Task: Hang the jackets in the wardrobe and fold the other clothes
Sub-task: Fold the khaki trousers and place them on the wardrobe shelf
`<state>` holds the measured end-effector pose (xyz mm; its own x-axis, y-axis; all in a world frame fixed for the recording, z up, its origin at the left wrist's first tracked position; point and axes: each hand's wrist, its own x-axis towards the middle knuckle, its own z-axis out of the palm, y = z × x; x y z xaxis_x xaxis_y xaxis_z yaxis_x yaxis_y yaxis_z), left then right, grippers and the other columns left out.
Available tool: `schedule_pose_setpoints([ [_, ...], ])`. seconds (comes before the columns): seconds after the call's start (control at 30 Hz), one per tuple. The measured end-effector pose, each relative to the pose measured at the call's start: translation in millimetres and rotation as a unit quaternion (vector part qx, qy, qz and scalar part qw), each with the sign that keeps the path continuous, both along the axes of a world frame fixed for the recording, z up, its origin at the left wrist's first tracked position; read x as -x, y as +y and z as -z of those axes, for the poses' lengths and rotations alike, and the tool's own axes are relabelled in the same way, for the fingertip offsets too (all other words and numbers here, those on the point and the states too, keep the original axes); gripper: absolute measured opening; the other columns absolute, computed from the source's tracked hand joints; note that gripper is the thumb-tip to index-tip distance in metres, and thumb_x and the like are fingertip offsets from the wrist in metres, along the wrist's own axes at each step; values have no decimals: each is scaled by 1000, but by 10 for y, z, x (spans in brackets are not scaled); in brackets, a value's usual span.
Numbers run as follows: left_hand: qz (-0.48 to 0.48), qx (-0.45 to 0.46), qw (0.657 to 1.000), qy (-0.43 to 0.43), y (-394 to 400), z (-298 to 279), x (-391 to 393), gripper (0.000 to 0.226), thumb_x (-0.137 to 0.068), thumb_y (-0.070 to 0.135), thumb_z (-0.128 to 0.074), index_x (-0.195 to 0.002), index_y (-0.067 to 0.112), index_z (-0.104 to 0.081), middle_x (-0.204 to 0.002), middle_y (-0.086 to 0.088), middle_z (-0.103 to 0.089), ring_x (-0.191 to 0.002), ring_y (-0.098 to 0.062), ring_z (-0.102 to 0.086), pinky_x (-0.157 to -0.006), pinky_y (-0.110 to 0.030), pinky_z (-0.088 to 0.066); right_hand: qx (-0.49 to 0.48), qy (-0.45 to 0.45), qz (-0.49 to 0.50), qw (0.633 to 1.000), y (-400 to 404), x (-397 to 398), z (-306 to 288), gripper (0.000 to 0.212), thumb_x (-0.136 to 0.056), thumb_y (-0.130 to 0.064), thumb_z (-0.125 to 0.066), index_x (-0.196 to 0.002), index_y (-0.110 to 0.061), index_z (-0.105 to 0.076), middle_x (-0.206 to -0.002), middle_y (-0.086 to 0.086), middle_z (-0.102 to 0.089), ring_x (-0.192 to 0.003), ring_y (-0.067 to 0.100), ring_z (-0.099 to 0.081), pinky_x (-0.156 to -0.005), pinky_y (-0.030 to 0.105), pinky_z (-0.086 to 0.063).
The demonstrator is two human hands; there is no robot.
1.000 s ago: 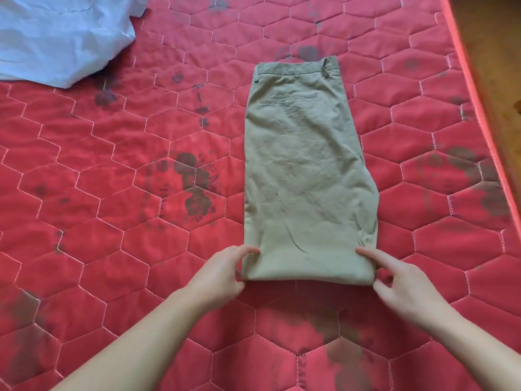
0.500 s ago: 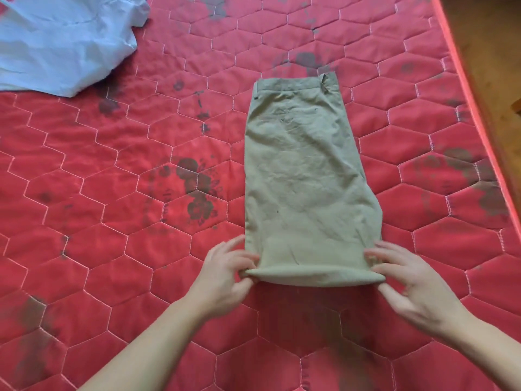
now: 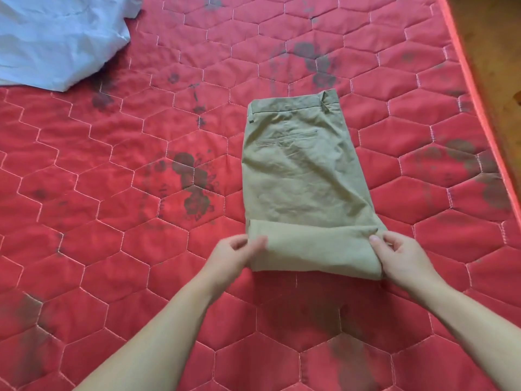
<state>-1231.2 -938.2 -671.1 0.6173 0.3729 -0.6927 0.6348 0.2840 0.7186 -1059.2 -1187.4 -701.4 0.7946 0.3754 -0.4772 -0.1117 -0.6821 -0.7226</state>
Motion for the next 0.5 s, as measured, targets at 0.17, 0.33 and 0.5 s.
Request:
schedule_pose_setpoints([
  [0.17, 104, -125, 987, 12, -109, 116, 156, 16, -94, 29, -63, -88, 18, -74, -86, 7, -75, -74, -1, -62, -71, -27, -49, 4, 23, 1, 1000, -21, 9, 5, 50, -84, -46, -53, -77, 4, -57, -63, 7, -49, -64, 16, -43, -59, 37, -34],
  [0.33, 88, -85, 992, 16, -159, 63, 57, 18, -97, 31, -58, -89, 21, -71, -77, 12, -72, -65, -2, -64, -52, -21, -46, -82, 63, 46, 994, -43, -54, -314, 24, -99, -21, -53, -85, -10, -69, -71, -4, -66, -61, 3, -55, -54, 17, -43],
  [0.5, 52, -97, 992, 68, -143, 210, 76, 20, -96, 34, -60, -93, 19, -71, -90, 4, -76, -89, -17, -71, -76, -38, -57, -84, 159, -26, 983, -71, -30, -403, 10, -91, -17, -63, -98, -16, -70, -89, -6, -76, -75, -1, -68, -61, 10, -49],
])
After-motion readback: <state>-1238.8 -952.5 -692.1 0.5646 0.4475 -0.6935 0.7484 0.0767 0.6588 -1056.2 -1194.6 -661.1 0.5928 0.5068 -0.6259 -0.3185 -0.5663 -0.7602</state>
